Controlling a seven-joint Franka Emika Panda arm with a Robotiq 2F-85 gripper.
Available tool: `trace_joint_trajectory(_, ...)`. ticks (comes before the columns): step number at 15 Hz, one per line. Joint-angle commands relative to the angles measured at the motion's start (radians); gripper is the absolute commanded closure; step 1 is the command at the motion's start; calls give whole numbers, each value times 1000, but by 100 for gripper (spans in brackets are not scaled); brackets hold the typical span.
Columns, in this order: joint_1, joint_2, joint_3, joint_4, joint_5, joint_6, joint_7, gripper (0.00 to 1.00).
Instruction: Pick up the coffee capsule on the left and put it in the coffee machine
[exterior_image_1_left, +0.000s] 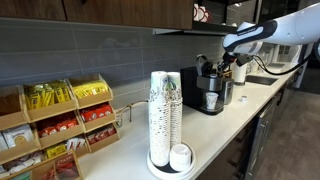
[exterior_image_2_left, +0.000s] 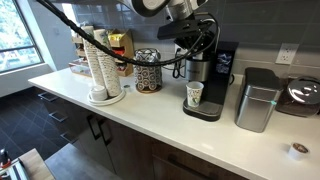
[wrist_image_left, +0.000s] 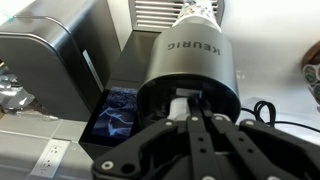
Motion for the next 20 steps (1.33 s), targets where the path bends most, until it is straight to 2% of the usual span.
trace_joint_trajectory(1, -4, -2, -13, -4, -32, 9, 46, 93)
trace_joint_trajectory(5, -1, 3, -13, 3, -40, 15, 71, 93)
trace_joint_trajectory(6, 1, 2, -14, 3, -45, 16, 78, 91)
trace_joint_trajectory(7, 1, -3, -13, 6, -47, 13, 85, 68)
trace_joint_trajectory(9, -5, -17, -9, 17, -35, -7, 85, 64)
trace_joint_trajectory(10, -11, -30, -6, 24, -21, -28, 68, 58)
trace_joint_trajectory(17, -18, -143, -35, 43, -30, -202, -16, 5)
trace_joint_trajectory(18, -22, -160, -40, 39, -10, -230, -62, 1)
trace_joint_trajectory(20, -25, -190, -54, 33, 29, -293, -125, 0)
